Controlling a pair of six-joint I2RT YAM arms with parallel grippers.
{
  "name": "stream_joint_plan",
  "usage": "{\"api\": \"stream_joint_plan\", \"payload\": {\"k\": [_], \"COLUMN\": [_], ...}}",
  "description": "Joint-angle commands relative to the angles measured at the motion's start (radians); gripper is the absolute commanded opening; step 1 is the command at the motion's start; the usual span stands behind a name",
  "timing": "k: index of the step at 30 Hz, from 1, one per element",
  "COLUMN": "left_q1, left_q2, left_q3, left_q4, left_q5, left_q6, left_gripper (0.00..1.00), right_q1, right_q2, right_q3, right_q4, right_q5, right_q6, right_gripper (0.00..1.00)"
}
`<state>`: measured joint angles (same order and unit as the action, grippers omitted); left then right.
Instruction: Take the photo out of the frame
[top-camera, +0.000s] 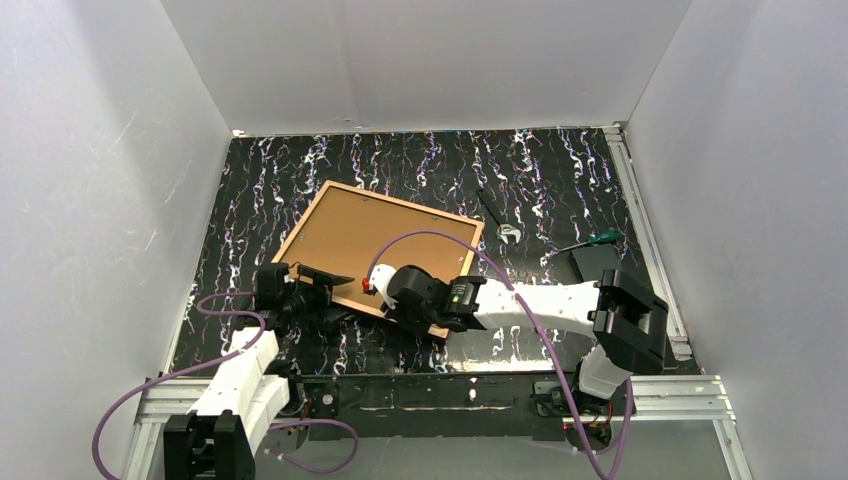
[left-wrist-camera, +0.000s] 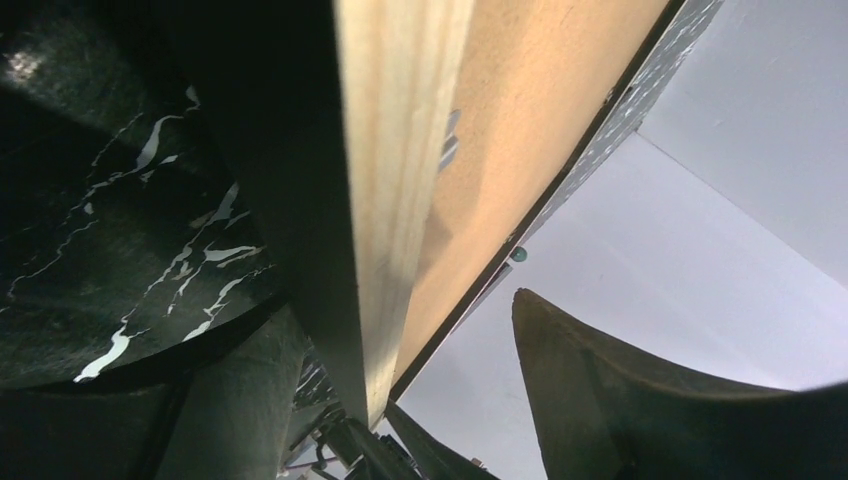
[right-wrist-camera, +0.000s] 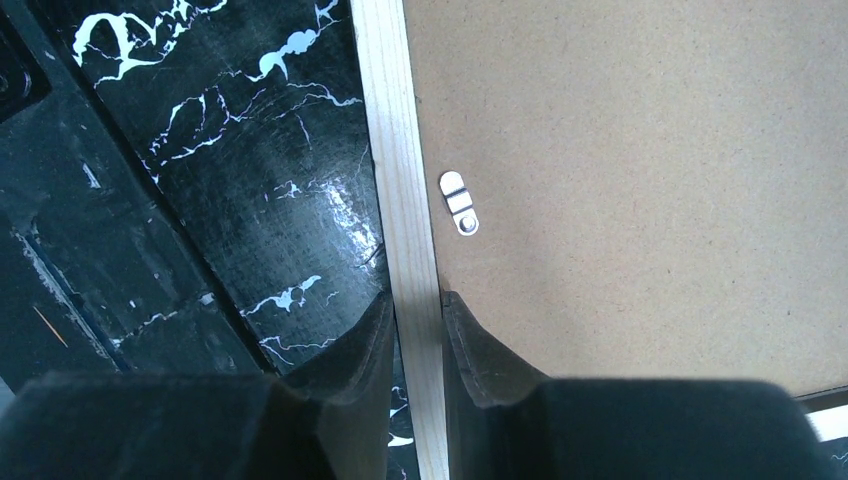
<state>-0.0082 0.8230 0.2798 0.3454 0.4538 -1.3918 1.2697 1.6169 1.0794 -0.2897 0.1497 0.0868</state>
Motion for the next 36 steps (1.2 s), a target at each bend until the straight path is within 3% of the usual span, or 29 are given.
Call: {"api": "stream_joint_plan", "payload": {"k": [1, 13, 17, 22, 27, 31, 36], "left_q1": [0.007, 0.007, 0.007, 0.007, 0.007, 0.007, 0.007], "left_q2": [0.005, 0.003, -0.006, -0.01, 0.006, 0.021, 0.046], "left_q3": [0.008, 0.206, 0.268, 0.388, 0.529, 0.604, 0.688], "left_q4": [-0.028, -0.388, -0.491, -0.672, -0.81, -0.866, -0.907], "left_q5": [0.008, -0.027, -0.045, -0.111, -0.166, -0.201, -0.232], "left_q6": [-0.022, 0.116, 0.141, 0.205, 0.251, 0.259, 0.254], "left_gripper": [0.68, 0.28, 0.12, 0.0, 0.0, 0.0, 0.0], "right_q1": [-0.005, -0.006, -0.001, 0.012, 0.011, 0.011, 0.009], "right_q2": [-0.01, -0.016, -0.071, -0.28, -0.538, -0.725, -0.868], "right_q3": [0.074, 0.113, 0.126, 0.079, -0.135, -0.421, -0.675], "right_q4": [0.052, -0.003, -0.036, -0.047, 0.046, 0.338, 0.552], "right_q5": [0.013, 0.058, 0.072, 0.099, 0.202, 0.24, 0.323], "right_q6": [0.036, 0.077, 0.078, 0.049, -0.115, -0.356, -0.57], "right_gripper": [0.01, 0.02, 0.32, 0.69, 0.77, 0.83, 0.89]}}
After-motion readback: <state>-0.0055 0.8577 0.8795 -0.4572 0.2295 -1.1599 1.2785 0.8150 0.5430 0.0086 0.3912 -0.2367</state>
